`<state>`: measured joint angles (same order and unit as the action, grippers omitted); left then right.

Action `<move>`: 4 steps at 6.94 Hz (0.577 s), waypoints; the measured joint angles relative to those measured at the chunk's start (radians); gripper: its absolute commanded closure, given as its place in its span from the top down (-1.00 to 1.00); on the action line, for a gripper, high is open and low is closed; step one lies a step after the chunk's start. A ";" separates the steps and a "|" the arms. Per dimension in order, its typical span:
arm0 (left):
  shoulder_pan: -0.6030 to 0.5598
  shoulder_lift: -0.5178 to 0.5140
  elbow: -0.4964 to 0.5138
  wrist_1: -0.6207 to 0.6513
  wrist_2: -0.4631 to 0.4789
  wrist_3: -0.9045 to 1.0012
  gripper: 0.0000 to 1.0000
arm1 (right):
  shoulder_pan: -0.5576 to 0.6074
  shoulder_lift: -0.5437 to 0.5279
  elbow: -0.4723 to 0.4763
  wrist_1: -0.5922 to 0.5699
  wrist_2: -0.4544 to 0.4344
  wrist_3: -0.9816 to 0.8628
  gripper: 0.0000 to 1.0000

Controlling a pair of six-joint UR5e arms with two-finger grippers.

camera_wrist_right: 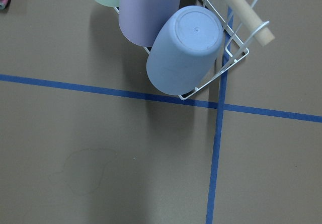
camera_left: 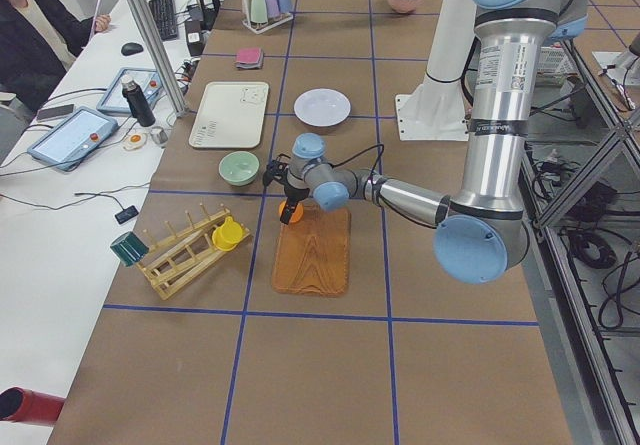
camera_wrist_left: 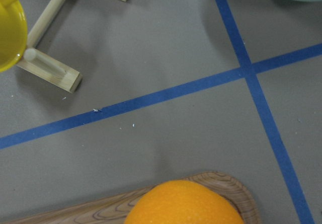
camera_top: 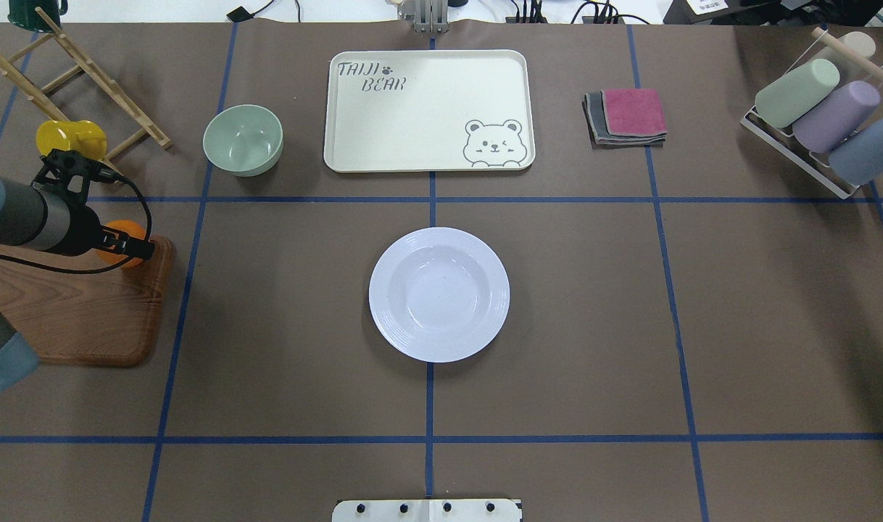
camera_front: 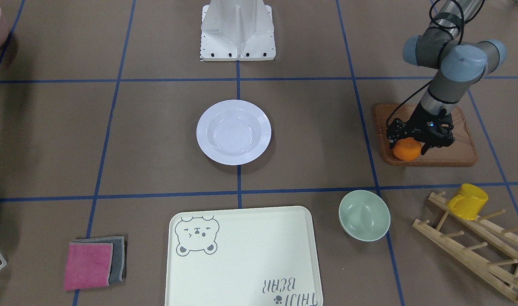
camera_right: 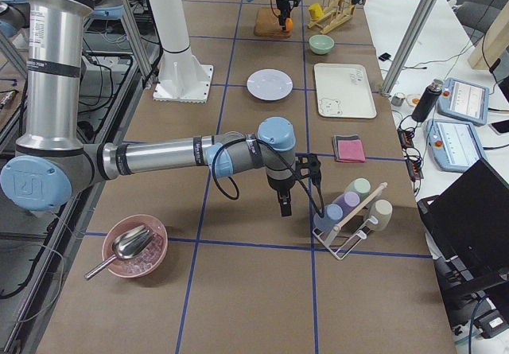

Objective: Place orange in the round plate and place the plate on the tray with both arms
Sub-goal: 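Reach the left gripper down to the orange on the wooden tray and grasp it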

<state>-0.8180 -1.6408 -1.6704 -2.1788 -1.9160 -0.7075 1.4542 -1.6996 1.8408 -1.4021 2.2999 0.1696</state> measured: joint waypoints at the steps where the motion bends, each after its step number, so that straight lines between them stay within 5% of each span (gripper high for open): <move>1: 0.000 0.003 -0.003 -0.014 0.000 -0.002 -1.00 | 0.000 0.000 0.000 0.000 0.001 0.000 1.00; 4: 0.002 -0.035 -0.100 0.028 -0.008 -0.070 -1.00 | -0.001 0.004 0.002 0.000 0.006 0.006 1.00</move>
<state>-0.8157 -1.6754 -1.7699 -2.1509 -1.9240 -0.7775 1.4532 -1.6954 1.8429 -1.4021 2.3061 0.1757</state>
